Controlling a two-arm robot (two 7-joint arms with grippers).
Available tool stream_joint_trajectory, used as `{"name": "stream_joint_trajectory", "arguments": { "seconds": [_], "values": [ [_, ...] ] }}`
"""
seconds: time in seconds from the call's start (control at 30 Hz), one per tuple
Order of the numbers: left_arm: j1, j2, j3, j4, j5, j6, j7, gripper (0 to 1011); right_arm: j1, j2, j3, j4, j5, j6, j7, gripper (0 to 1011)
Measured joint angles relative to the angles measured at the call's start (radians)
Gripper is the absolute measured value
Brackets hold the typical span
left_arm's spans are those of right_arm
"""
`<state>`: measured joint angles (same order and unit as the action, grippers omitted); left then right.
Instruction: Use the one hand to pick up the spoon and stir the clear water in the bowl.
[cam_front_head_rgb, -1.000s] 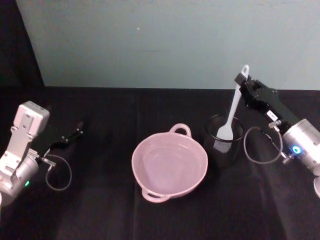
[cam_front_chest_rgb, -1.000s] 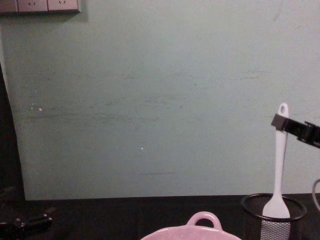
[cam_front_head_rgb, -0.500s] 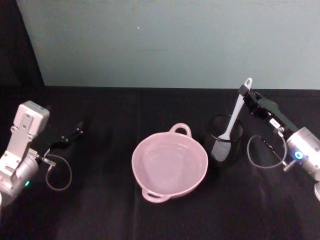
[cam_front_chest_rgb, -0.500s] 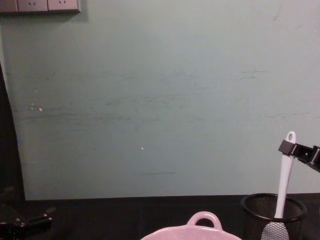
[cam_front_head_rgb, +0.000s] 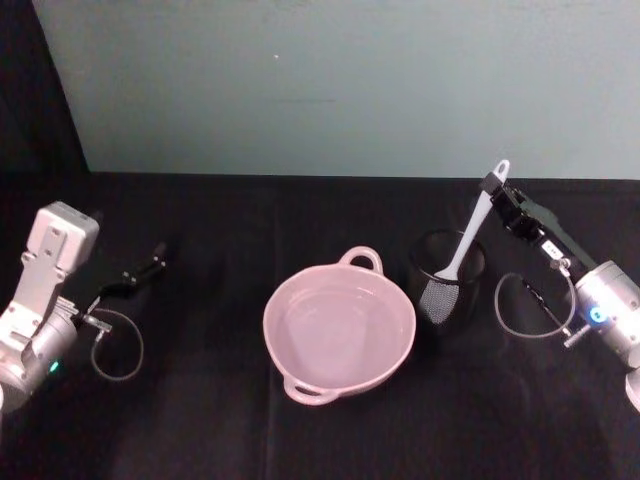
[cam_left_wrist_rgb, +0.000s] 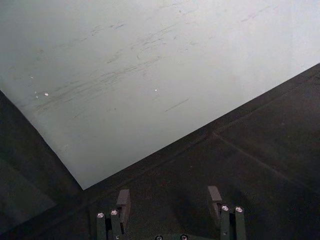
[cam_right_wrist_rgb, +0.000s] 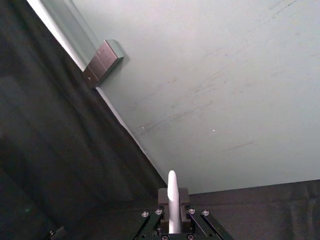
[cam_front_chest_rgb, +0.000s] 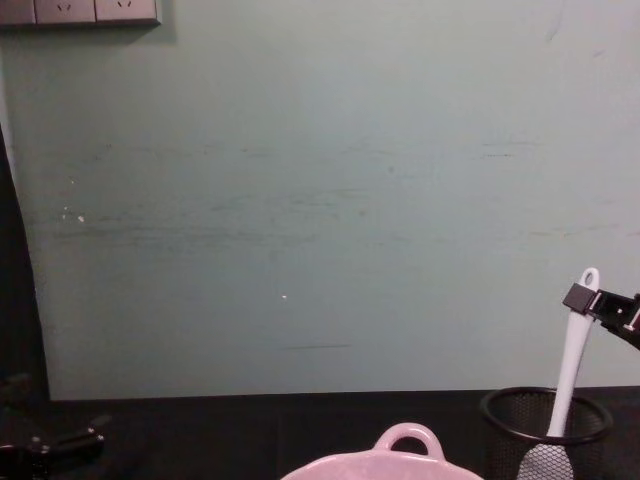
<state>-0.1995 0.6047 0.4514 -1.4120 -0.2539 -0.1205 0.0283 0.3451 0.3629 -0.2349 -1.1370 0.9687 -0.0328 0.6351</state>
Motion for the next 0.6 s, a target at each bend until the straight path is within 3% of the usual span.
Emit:
{"name": "stream_joint_trajectory", "arguments": {
  "seconds": [0.23, 0.6],
  "values": [
    [0.000, 0.000, 0.000, 0.000, 0.000, 0.000, 0.000, 1005, -0.007, 0.006, -0.004, -0.003, 0.013, 0.000, -0.018, 151],
    [0.000, 0.000, 0.000, 0.000, 0.000, 0.000, 0.000, 1005, -0.014, 0.016, -0.007, -0.007, 0.021, 0.004, -0.053, 511]
  ]
}}
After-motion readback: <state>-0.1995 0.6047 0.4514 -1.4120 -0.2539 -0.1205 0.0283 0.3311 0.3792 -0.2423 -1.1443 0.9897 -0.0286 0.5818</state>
